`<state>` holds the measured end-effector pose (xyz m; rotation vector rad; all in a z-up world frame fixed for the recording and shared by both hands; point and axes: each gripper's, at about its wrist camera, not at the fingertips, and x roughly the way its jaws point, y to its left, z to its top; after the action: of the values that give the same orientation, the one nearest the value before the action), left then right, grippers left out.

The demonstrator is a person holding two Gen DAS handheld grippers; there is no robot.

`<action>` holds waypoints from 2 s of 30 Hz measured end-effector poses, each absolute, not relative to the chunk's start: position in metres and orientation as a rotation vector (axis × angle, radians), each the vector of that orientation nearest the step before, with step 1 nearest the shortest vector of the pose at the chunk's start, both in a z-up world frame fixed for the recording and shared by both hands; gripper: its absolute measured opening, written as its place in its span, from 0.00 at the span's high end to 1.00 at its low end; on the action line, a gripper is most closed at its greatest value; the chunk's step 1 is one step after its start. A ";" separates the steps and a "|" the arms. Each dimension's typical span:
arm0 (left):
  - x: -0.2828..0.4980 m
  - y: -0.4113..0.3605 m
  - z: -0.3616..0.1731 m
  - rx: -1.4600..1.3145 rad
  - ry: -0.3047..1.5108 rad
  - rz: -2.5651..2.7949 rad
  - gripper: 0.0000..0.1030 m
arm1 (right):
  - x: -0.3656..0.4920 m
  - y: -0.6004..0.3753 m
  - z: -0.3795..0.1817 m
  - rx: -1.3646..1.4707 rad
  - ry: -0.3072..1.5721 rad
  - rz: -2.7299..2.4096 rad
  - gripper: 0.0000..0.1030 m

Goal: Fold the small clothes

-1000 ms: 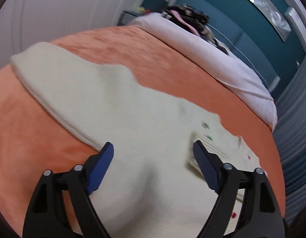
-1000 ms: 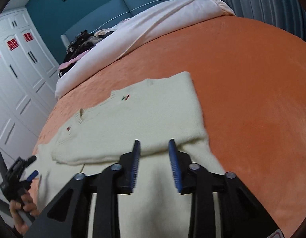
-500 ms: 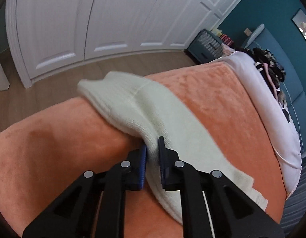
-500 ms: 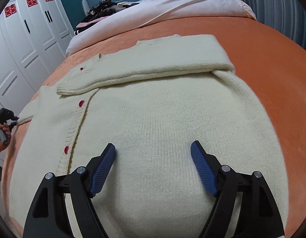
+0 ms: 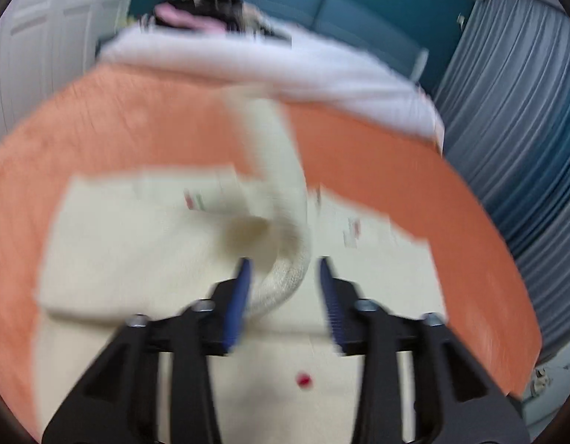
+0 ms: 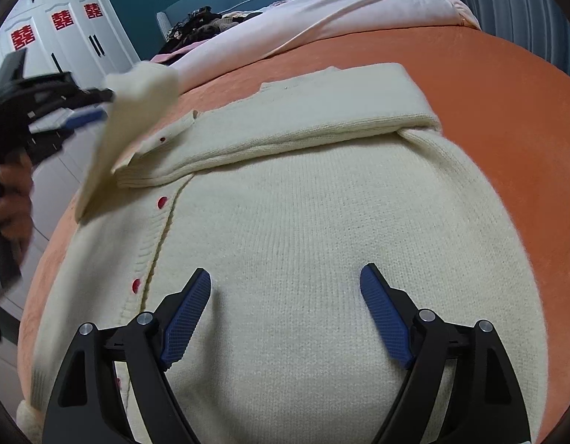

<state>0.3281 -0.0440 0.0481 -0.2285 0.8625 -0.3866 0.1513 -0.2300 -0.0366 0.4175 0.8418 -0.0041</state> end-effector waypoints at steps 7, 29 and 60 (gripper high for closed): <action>0.300 0.009 0.012 -0.438 0.866 -0.226 0.30 | 0.170 -0.243 0.002 0.487 0.775 0.007 0.22; 0.347 0.114 -0.024 -0.632 0.921 -0.022 0.88 | 0.327 -0.280 -0.027 0.465 0.947 -0.095 0.95; 0.319 0.108 -0.022 -0.510 0.832 -0.079 0.67 | 0.303 -0.237 0.007 0.451 0.901 -0.011 0.73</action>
<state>0.3189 0.1079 -0.0221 -0.5099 0.8315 -0.0792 0.3034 -0.2370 0.0075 0.4513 0.9009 -0.0110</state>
